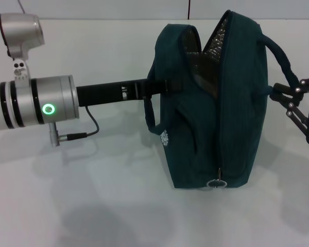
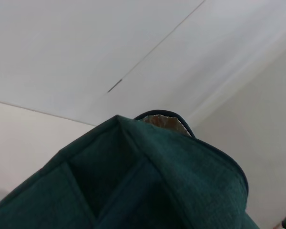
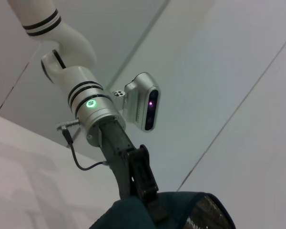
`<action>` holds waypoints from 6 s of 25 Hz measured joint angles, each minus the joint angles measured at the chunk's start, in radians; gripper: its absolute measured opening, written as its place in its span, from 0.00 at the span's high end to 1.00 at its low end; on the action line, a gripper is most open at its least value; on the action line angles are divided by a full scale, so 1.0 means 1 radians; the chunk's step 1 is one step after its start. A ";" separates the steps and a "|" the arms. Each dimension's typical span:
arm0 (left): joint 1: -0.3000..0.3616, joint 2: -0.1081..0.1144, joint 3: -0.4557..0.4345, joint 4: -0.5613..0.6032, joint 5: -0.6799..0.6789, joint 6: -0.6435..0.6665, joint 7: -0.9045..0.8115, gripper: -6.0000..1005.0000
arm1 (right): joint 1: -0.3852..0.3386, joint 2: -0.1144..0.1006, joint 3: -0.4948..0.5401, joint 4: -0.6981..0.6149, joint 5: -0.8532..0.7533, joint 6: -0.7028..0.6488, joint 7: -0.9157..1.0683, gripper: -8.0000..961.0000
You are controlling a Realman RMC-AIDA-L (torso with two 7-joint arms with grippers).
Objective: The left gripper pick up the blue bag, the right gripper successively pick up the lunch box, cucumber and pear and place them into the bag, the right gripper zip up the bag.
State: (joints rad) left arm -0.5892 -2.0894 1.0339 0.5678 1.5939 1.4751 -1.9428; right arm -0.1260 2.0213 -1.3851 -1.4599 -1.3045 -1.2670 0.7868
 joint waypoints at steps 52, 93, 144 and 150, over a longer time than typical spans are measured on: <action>0.102 -0.001 -0.008 -0.004 -0.017 0.029 0.045 0.92 | 0.131 -0.009 0.164 0.420 -0.189 -0.458 0.196 0.40; 0.101 -0.001 -0.004 -0.003 -0.038 0.027 0.061 0.92 | 0.364 -0.004 0.132 0.892 -0.174 -0.274 0.133 0.41; 0.105 0.000 -0.008 -0.005 -0.038 0.028 0.073 0.91 | 0.389 -0.013 0.022 0.939 -0.019 -0.210 0.132 0.54; 0.105 0.000 -0.005 -0.005 -0.038 0.030 0.073 0.91 | 0.390 -0.011 0.022 0.941 -0.015 -0.203 0.134 0.76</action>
State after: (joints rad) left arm -0.4841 -2.0893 1.0292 0.5630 1.5555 1.5049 -1.8699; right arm 0.2636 2.0107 -1.3628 -0.5186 -1.3196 -1.4703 0.9207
